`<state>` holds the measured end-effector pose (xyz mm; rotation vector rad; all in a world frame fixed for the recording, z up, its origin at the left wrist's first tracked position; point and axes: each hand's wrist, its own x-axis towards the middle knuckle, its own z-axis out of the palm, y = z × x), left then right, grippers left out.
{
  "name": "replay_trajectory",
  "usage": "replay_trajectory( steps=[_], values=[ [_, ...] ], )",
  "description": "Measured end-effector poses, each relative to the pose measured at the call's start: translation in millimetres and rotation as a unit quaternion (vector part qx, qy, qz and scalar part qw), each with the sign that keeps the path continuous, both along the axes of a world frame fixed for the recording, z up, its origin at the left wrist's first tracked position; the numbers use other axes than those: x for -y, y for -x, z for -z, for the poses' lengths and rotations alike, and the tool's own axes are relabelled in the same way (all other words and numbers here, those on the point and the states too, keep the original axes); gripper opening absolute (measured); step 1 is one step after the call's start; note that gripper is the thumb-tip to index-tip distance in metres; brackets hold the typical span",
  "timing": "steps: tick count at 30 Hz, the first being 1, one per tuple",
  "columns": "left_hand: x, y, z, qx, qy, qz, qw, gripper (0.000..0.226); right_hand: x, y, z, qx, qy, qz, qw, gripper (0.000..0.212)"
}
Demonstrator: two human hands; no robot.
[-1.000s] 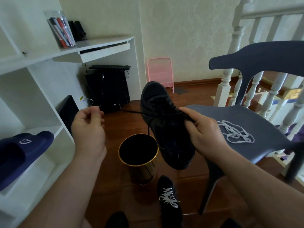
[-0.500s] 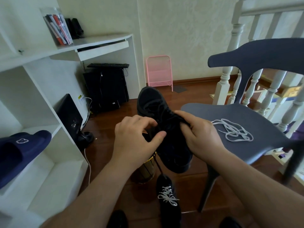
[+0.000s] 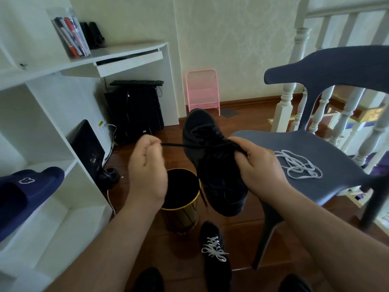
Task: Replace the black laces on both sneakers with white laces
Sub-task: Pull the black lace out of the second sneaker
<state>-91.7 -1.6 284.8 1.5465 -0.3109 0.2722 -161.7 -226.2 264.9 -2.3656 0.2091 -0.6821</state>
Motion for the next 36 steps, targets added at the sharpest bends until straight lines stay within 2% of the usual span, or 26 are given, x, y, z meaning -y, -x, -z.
replay_trajectory(
  steps=[3,5,7,9,10,11,12,14,17,19,21,23,24,25,26,27,29,31,32,34,36],
  values=[
    [-11,-5,-14,-0.043,0.129,-0.071,0.988,0.036,7,1,-2,-0.002,-0.026,0.017,1.0,0.037],
    [-20,-13,-14,-0.072,0.141,-0.105,0.982,0.035,8,3,-3,-0.005,-0.03,0.019,0.999,0.036],
    [-26,-22,-7,-0.1,0.058,-0.11,0.987,0.032,7,3,-2,-0.01,-0.025,0.016,1.0,0.035],
    [-24,-27,5,-0.131,-0.057,-0.085,0.986,0.014,4,1,1,-0.021,-0.006,0.011,1.0,0.035],
    [-22,-28,10,-0.14,-0.117,-0.07,0.981,0.022,2,0,2,-0.023,0.005,0.007,1.0,0.036],
    [-19,-27,14,-0.134,-0.164,-0.061,0.975,0.04,-1,0,3,-0.022,0.014,0.002,1.0,0.036],
    [-15,-23,15,-0.108,-0.195,-0.05,0.973,0.05,-4,-1,3,-0.02,0.019,-0.003,1.0,0.036],
    [-5,-8,13,-0.009,-0.259,-0.013,0.966,0.043,-11,-1,4,-0.015,0.027,-0.012,0.999,0.036],
    [9,9,16,0.139,-0.368,0.006,0.919,0.039,-21,0,4,-0.008,0.035,-0.033,0.999,0.036],
    [15,7,22,0.182,-0.395,-0.014,0.9,0.029,-24,-1,3,-0.013,0.053,-0.04,0.998,0.036],
    [14,2,25,0.19,-0.404,-0.033,0.894,0.019,-25,-1,3,-0.027,0.075,-0.045,0.996,0.036],
    [15,3,18,0.154,-0.36,-0.011,0.92,0.019,-25,-2,4,-0.046,0.088,-0.048,0.994,0.036],
    [16,6,14,0.094,-0.291,0.034,0.952,0.029,-24,-3,6,-0.055,0.093,-0.05,0.993,0.035],
    [17,9,8,0.013,-0.177,0.096,0.979,0.037,-22,-5,9,-0.066,0.099,-0.05,0.992,0.033],
    [17,11,2,-0.073,-0.056,0.145,0.985,0.039,-20,-7,11,-0.08,0.105,-0.05,0.99,0.032],
    [15,11,-4,-0.137,0.032,0.172,0.975,0.04,-18,-9,14,-0.098,0.11,-0.05,0.988,0.03],
    [7,2,-8,-0.195,0.131,0.192,0.953,0.041,-16,-10,19,-0.134,0.119,-0.055,0.982,0.025],
    [-1,-8,-6,-0.201,0.17,0.201,0.944,0.037,-16,-11,22,-0.159,0.126,-0.066,0.977,0.024],
    [-3,-12,-3,-0.203,0.169,0.197,0.944,0.05,-16,-11,23,-0.168,0.126,-0.073,0.975,0.024],
    [-7,-17,1,-0.19,0.149,0.186,0.953,0.071,-17,-9,24,-0.177,0.118,-0.091,0.973,0.023],
    [-8,-18,4,-0.172,0.091,0.179,0.964,0.074,-17,-8,23,-0.178,0.106,-0.103,0.973,0.02]
  ],
)
